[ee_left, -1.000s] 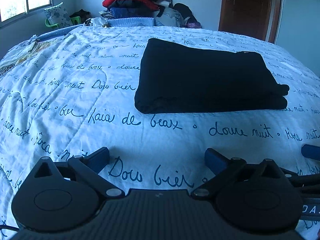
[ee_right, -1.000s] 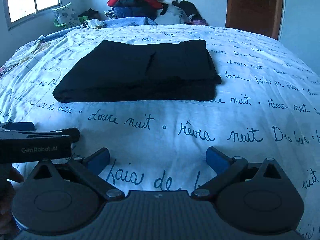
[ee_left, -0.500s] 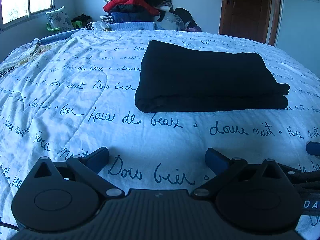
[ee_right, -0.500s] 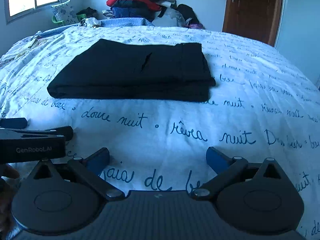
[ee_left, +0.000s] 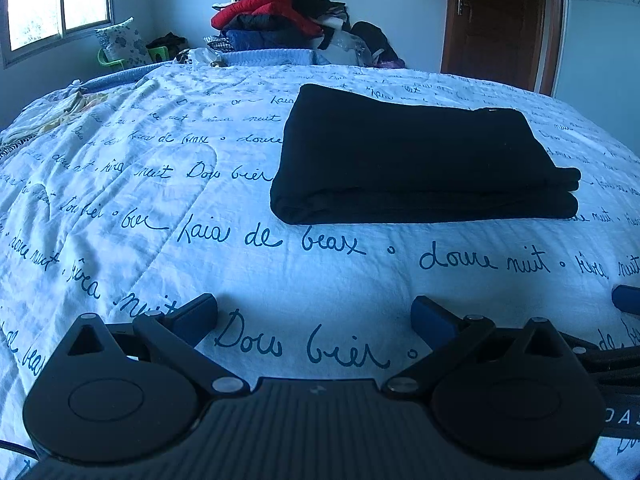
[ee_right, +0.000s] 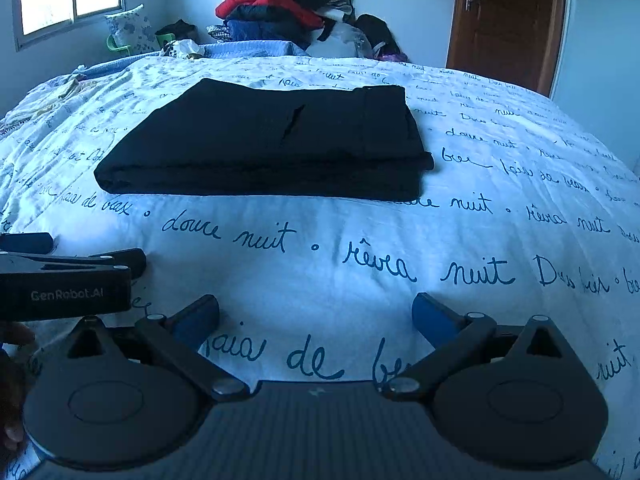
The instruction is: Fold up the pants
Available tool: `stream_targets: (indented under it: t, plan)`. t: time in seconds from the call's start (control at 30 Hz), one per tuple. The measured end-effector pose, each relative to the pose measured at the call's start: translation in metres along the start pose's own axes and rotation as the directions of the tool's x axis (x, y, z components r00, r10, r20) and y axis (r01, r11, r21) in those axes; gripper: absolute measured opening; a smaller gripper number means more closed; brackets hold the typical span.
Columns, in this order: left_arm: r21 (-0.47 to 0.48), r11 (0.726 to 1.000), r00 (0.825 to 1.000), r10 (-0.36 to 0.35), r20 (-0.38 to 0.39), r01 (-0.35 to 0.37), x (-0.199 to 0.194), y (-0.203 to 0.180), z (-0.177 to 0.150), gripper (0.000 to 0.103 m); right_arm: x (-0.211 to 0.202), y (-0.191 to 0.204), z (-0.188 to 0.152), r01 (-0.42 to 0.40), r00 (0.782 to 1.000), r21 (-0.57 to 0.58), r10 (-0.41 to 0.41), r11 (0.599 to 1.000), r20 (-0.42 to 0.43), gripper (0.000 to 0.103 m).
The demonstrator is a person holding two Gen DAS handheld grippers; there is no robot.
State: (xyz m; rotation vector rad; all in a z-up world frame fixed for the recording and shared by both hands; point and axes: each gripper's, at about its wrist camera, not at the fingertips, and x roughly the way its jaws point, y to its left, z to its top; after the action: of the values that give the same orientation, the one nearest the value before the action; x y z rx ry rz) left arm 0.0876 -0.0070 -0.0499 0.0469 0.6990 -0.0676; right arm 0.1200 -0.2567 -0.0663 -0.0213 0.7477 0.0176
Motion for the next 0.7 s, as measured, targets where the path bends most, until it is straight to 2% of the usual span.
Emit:
stream_targets:
  t: [0.6, 0.7]
  plan:
    - [-0.042, 0.999, 1.000, -0.014, -0.001, 0.014, -0.005, 0.015, -0.002, 0.103, -0.003, -0.003, -0.001, 0.012, 1.000, 0.013, -0.012, 1.000, 0.011, 0.103]
    - [-0.021, 1.000, 1.000, 0.000, -0.003, 0.000, -0.004, 0.011, -0.002, 0.103, -0.002, -0.001, -0.002, 0.022, 1.000, 0.000, -0.022, 1.000, 0.008, 0.103]
